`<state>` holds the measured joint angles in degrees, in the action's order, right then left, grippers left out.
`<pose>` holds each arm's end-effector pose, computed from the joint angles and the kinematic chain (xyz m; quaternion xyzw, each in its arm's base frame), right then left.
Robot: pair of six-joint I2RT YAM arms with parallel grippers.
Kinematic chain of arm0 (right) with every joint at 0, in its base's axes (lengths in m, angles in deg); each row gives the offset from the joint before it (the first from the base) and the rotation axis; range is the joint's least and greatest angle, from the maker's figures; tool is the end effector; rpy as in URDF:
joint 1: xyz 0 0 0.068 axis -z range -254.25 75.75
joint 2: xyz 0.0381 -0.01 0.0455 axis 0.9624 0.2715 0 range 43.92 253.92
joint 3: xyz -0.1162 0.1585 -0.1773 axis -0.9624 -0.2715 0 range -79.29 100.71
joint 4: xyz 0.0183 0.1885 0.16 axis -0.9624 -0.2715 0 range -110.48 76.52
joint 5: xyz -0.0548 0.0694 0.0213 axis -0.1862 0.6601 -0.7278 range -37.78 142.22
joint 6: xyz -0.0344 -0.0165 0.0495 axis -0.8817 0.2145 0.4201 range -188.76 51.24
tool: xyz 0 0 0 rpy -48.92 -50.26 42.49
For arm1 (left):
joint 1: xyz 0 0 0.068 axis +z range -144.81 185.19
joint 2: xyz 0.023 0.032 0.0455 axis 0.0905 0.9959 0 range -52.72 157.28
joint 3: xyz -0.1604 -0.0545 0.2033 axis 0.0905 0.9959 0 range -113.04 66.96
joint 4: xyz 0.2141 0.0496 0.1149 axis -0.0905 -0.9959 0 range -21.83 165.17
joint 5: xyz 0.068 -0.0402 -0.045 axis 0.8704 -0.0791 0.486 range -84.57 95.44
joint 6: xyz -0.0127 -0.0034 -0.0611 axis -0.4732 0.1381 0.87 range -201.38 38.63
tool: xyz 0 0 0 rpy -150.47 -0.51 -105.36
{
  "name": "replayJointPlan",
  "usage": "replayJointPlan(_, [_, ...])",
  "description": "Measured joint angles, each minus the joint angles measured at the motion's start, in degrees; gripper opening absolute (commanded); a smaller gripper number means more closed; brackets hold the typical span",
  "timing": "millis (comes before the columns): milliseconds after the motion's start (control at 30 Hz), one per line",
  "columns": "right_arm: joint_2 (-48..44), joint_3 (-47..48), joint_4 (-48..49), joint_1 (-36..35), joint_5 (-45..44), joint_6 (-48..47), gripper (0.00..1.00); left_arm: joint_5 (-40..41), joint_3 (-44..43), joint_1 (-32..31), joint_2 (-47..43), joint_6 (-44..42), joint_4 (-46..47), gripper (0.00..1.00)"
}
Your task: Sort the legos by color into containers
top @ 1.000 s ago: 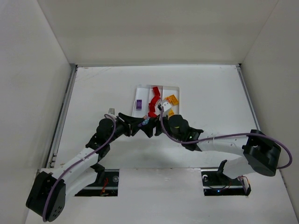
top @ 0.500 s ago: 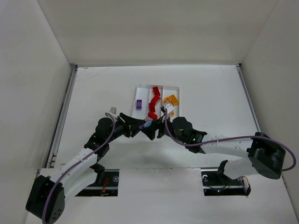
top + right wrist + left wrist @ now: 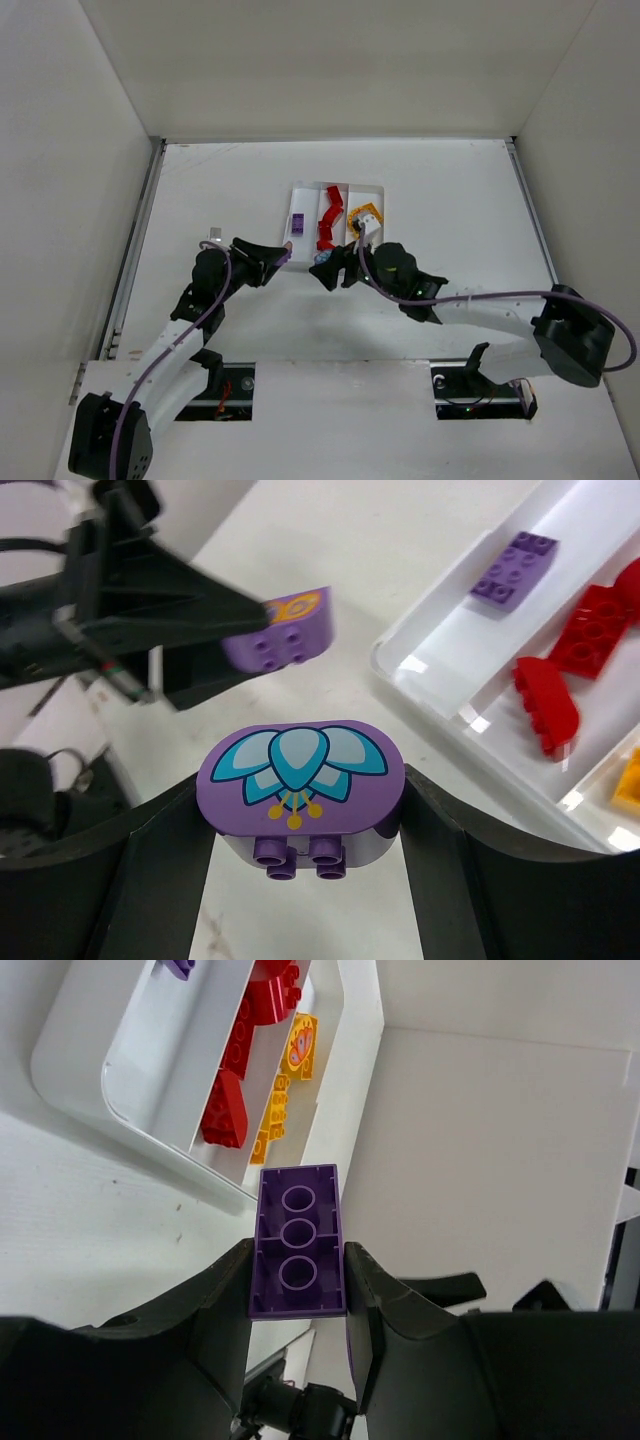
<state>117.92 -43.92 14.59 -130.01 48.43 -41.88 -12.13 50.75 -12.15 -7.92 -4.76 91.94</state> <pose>0.1637 0.2352 0.2399 -0.1713 0.7497 0.4026 0.4965 0.1740 -0.0694 0.2115 -0.2956 0.7143 -0.5364 0.3386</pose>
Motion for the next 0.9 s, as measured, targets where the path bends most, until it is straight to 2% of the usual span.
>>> replayJointPlan(100, [6.69, 5.92, -2.89, 2.54, -0.37, 0.17, 0.48, 0.70, 0.00, 0.22, -0.13, -1.73, -0.44, 0.09])
replayJointPlan(367, [28.17, 30.36, -12.46, 8.20, -2.05, 0.44, 0.49, 3.26, 0.22, 0.13, -1.46, -5.92, -0.72, 0.12])
replayJointPlan(500, [35.78, 39.54, -16.04, 10.58, -2.19, 0.59, 0.50, 3.76, 0.85, 0.09, -1.42, -7.41, -0.74, 0.12])
replayJointPlan(733, [45.03, 50.93, -22.53, 14.16, -2.23, 1.86, 0.54, 4.17, 1.99, 0.04, -0.59, -8.72, 0.74, 0.12])
replayJointPlan(900, [48.02, 54.34, -25.05, 15.23, -2.08, 3.23, 0.64, 4.15, 2.49, 0.09, 0.48, -9.31, 1.36, 0.12])
